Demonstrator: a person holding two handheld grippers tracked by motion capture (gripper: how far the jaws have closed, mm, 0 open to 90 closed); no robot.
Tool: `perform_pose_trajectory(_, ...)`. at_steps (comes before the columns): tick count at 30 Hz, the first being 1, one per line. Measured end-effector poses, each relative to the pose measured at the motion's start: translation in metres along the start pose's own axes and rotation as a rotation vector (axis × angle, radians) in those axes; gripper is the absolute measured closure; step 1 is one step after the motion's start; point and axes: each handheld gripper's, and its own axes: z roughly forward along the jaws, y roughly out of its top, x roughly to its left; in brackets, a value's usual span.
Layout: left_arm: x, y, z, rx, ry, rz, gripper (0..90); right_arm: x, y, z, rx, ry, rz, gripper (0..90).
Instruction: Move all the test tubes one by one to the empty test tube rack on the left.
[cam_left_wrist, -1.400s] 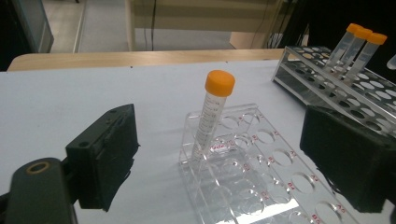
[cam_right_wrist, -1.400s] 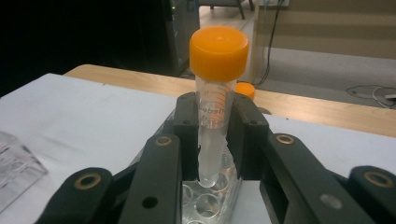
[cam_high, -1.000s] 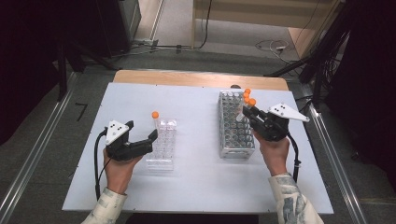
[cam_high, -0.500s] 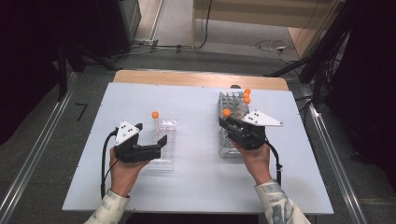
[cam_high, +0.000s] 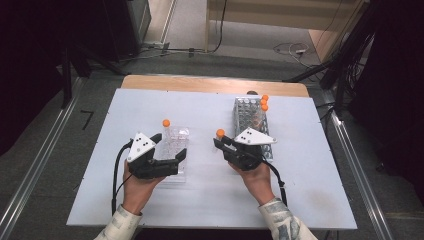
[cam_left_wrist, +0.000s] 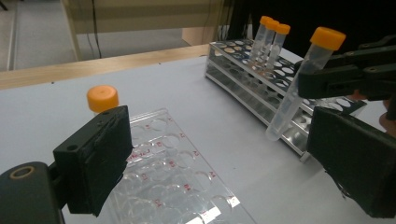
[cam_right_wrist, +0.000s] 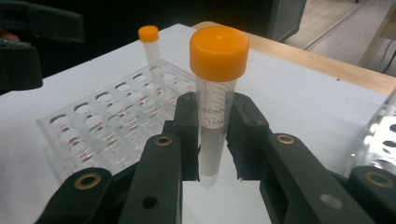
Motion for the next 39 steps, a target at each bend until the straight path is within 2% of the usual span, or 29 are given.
perform_pose_trajectory(5, -0.004, -0.001, 0.002, 0.002, -0.022, 0.011, 8.3, 0.012, -0.004, 0.008, 0.022, 0.028, -0.016, 72.4)
perform_pose_trajectory(12, -0.013, -0.002, 0.004, -0.010, -0.064, 0.035, 14.8, 0.025, -0.009, 0.018, 0.057, 0.058, -0.049, 72.4)
perform_pose_trajectory(23, -0.027, -0.005, 0.017, -0.017, -0.122, 0.105, 38.5, 0.037, -0.012, 0.024, 0.087, 0.103, -0.081, 72.3)
perform_pose_trajectory(27, -0.030, -0.004, 0.023, -0.023, -0.137, 0.103, 47.1, 0.039, -0.012, 0.024, 0.092, 0.111, -0.085, 72.3)
perform_pose_trajectory(29, -0.033, -0.004, 0.025, -0.022, -0.146, 0.115, 53.0, 0.039, -0.011, 0.023, 0.095, 0.115, -0.087, 72.4)
perform_pose_trajectory(30, -0.035, -0.004, 0.026, -0.017, -0.145, 0.121, 53.0, 0.039, -0.011, 0.023, 0.095, 0.115, -0.087, 72.4)
perform_pose_trajectory(31, -0.036, -0.004, 0.027, -0.013, -0.142, 0.131, 57.1, 0.039, -0.011, 0.022, 0.096, 0.115, -0.087, 72.4)
perform_pose_trajectory(39, -0.037, -0.005, 0.029, -0.013, -0.128, 0.142, 68.9, 0.040, -0.010, 0.021, 0.102, 0.118, -0.091, 72.3)
